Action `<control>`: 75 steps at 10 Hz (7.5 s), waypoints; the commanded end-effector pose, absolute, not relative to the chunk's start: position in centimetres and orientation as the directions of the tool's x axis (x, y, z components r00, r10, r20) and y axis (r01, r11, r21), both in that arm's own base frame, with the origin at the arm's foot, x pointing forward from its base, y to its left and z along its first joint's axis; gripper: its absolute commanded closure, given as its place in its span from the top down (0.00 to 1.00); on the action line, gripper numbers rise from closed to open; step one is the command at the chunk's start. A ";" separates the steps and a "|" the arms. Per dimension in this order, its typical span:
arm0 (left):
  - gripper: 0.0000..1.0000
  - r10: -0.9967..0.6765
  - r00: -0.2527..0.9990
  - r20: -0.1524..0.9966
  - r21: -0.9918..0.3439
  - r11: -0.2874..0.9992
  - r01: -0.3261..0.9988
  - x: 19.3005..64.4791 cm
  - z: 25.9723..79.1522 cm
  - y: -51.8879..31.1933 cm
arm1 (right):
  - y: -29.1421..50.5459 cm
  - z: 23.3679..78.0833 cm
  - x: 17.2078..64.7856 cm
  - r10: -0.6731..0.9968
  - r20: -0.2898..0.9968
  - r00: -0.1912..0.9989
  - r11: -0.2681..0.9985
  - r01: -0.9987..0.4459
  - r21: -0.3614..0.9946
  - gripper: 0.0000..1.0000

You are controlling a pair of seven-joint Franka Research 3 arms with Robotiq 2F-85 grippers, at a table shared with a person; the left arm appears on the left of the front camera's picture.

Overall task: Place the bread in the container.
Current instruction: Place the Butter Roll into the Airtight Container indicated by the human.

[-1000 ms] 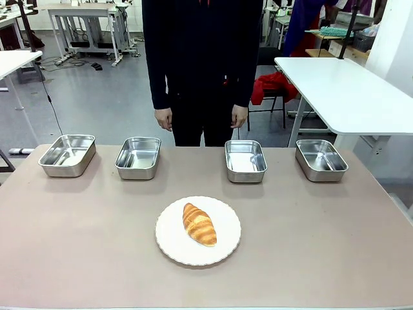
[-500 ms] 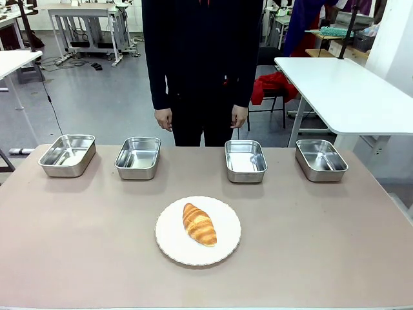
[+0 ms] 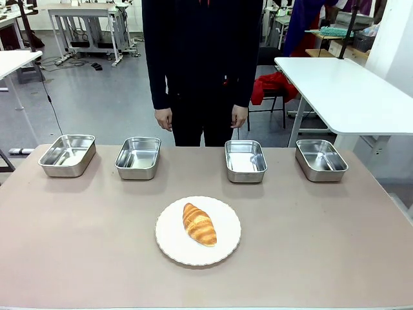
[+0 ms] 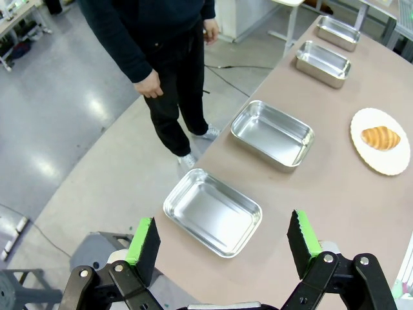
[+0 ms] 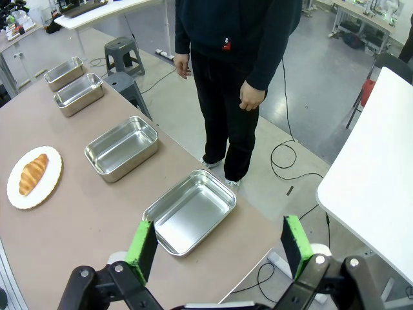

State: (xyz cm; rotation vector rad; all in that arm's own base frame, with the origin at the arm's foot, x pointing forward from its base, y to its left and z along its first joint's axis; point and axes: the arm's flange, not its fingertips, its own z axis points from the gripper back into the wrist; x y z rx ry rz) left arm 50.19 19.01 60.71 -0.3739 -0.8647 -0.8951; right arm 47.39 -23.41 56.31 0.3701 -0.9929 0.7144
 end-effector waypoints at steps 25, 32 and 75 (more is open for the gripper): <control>1.00 -0.509 0.326 0.796 0.056 0.600 0.798 50.2 60.7 19.0 | -23.3 56.5 47.4 0.376 0.860 0.344 0.717 -0.697 -0.035 1.00; 1.00 -0.509 0.326 0.796 0.056 0.600 0.798 50.2 60.7 19.0 | -23.3 56.5 47.4 0.376 0.860 0.344 0.717 -0.697 -0.035 1.00; 1.00 -0.509 0.326 0.796 0.056 0.600 0.798 50.2 60.7 19.0 | -23.3 56.5 47.4 0.376 0.860 0.344 0.717 -0.697 -0.035 1.00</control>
